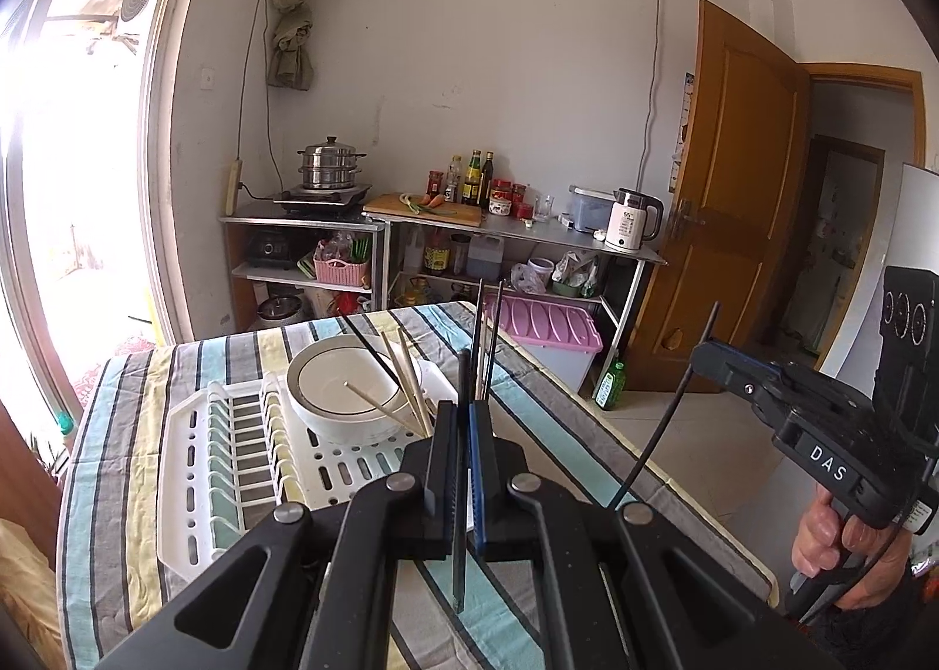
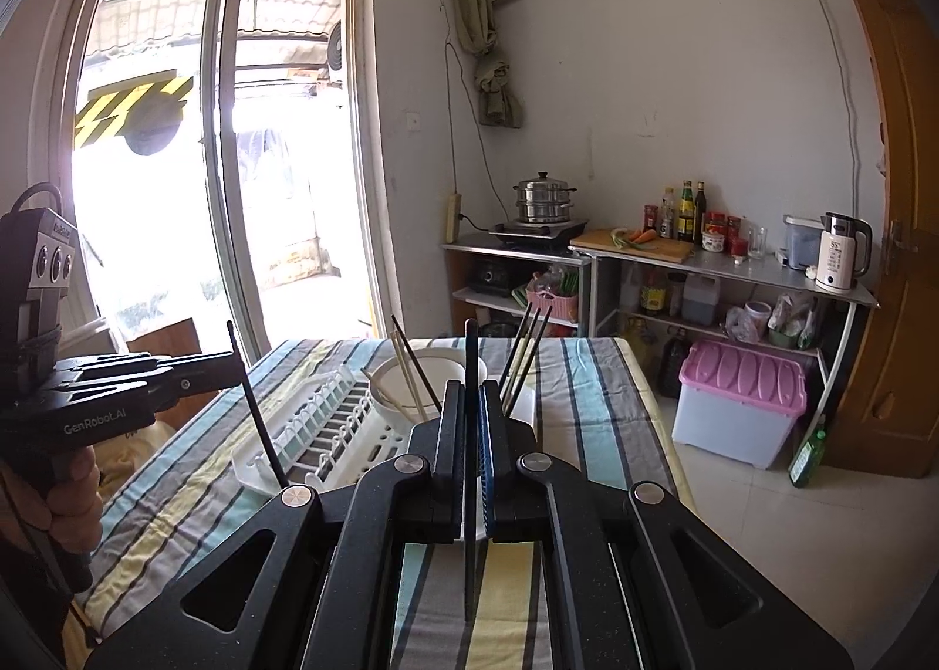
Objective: Organize utensils
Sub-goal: 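Lift both black chopsticks upright and carry them over the white cup, then lower both black chopsticks into the white cup and open both tools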
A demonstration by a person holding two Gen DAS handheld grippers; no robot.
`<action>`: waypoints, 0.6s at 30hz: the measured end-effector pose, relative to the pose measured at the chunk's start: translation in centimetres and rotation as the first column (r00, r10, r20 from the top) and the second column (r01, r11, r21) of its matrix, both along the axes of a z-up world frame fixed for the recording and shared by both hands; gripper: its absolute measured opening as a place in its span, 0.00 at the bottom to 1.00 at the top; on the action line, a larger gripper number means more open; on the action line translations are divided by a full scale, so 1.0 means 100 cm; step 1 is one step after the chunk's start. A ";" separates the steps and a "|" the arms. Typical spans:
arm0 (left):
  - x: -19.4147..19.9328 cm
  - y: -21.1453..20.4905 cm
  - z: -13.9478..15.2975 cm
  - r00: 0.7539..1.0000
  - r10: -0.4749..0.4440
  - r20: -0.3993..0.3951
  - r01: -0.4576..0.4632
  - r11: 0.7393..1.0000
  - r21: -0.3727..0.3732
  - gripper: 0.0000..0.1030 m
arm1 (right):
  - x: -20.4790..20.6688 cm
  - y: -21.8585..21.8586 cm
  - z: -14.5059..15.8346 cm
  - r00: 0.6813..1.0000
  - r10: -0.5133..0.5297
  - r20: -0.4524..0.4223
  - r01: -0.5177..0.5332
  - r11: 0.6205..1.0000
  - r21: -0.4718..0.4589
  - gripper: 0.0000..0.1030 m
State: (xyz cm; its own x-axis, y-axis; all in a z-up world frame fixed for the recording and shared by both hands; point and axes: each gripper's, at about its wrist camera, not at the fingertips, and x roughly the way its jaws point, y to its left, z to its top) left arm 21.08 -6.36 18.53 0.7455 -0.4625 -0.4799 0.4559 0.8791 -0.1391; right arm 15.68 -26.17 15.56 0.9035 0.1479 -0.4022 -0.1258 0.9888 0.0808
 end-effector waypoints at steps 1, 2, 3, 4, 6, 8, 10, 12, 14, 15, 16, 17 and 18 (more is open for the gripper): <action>0.005 -0.003 0.003 1.000 -0.002 0.004 0.002 1.000 0.002 0.03 | 0.005 0.000 0.001 1.000 0.000 0.002 0.000 1.000 0.001 0.04; 0.010 -0.006 0.006 1.000 -0.006 0.010 0.006 1.000 0.000 0.03 | 0.010 -0.001 0.003 1.000 -0.001 0.004 0.001 1.000 0.004 0.04; 0.015 -0.008 0.009 1.000 -0.010 0.013 0.010 1.000 -0.006 0.03 | 0.016 -0.002 0.004 1.000 -0.003 0.005 0.003 1.000 0.010 0.04; 0.020 -0.010 0.013 1.000 -0.010 0.017 0.010 1.000 -0.009 0.03 | 0.021 -0.003 0.005 1.000 -0.004 0.006 0.004 1.000 0.018 0.04; 0.028 -0.013 0.020 0.999 -0.010 0.032 0.011 1.000 -0.018 0.03 | 0.032 -0.005 0.007 1.000 -0.003 0.008 0.003 0.999 0.032 0.04; 0.035 -0.016 0.027 0.999 -0.006 0.053 0.007 1.000 -0.021 0.03 | 0.040 -0.007 0.009 1.000 -0.005 0.011 0.005 0.999 0.039 0.04; 0.044 -0.018 0.033 0.998 -0.004 0.062 0.006 1.000 -0.028 0.03 | 0.047 -0.009 0.011 1.000 -0.008 0.018 0.007 0.999 0.044 0.04; 0.053 -0.021 0.038 0.997 -0.001 0.073 0.003 1.000 -0.030 0.03 | 0.055 -0.010 0.014 1.000 -0.008 0.025 0.007 0.999 0.049 0.04; 0.063 -0.025 0.042 0.997 -0.001 0.078 0.004 0.999 -0.035 0.03 | 0.060 -0.009 0.017 0.999 -0.007 0.035 0.006 0.999 0.054 0.04; 0.067 -0.026 0.043 0.997 -0.001 0.077 0.004 0.999 -0.038 0.03 | 0.063 -0.009 0.018 0.999 -0.009 0.039 0.006 0.998 0.057 0.04; 0.071 -0.027 0.044 0.997 0.000 0.078 0.004 0.999 -0.042 0.03 | 0.066 -0.009 0.020 0.999 -0.007 0.043 0.005 0.998 0.060 0.04; 0.076 -0.028 0.046 0.997 -0.001 0.080 0.004 0.999 -0.048 0.03 | 0.069 -0.009 0.022 0.999 -0.006 0.049 0.003 0.998 0.062 0.04; 0.079 -0.030 0.047 0.997 -0.002 0.081 0.006 0.999 -0.051 0.03 | 0.072 -0.008 0.024 0.998 -0.005 0.056 0.002 0.998 0.064 0.04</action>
